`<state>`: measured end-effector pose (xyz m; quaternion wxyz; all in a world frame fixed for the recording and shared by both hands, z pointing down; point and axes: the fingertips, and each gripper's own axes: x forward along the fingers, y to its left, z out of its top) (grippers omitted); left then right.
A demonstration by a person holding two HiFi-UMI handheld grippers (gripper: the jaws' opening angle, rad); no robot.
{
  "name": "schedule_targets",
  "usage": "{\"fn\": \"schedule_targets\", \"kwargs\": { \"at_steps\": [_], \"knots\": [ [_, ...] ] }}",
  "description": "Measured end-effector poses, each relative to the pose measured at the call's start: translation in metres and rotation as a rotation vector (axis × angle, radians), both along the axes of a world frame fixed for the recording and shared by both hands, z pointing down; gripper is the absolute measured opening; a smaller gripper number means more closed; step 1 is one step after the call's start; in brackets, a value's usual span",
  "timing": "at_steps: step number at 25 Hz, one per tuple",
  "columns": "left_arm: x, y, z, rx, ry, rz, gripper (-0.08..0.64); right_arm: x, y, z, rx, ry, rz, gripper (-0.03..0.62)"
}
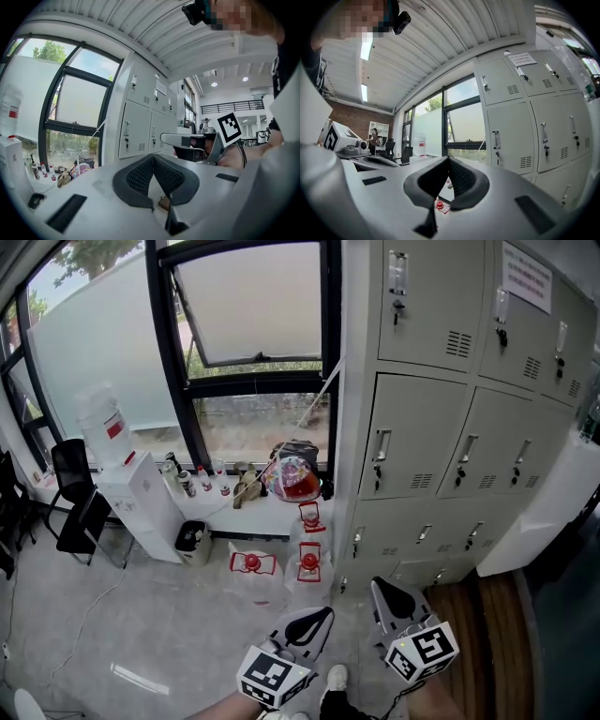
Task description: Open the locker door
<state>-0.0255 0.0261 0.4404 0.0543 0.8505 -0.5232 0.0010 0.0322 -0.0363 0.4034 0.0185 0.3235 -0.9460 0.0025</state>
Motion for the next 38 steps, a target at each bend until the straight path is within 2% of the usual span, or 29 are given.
{"fn": "schedule_targets", "kwargs": {
  "at_steps": [10,23,30,38],
  "knots": [
    [-0.004,-0.092,-0.003,-0.002,-0.002,0.001,0.017,-0.012,-0.099,-0.001,-0.010,-0.003,0.003,0.052],
    [-0.017,-0.185,-0.012,-0.004,0.010,-0.051,0.017,-0.028,-0.220,-0.006,-0.022,0.000,-0.002,0.052],
    [-0.009,-0.217,-0.007,0.006,0.008,-0.071,0.017,-0.030,-0.268,-0.007,-0.012,-0.002,0.007,0.052],
    [-0.001,-0.229,-0.010,0.013,0.000,-0.067,0.017,-0.034,-0.300,-0.014,-0.020,-0.023,0.051,0.054]
  ]
}}
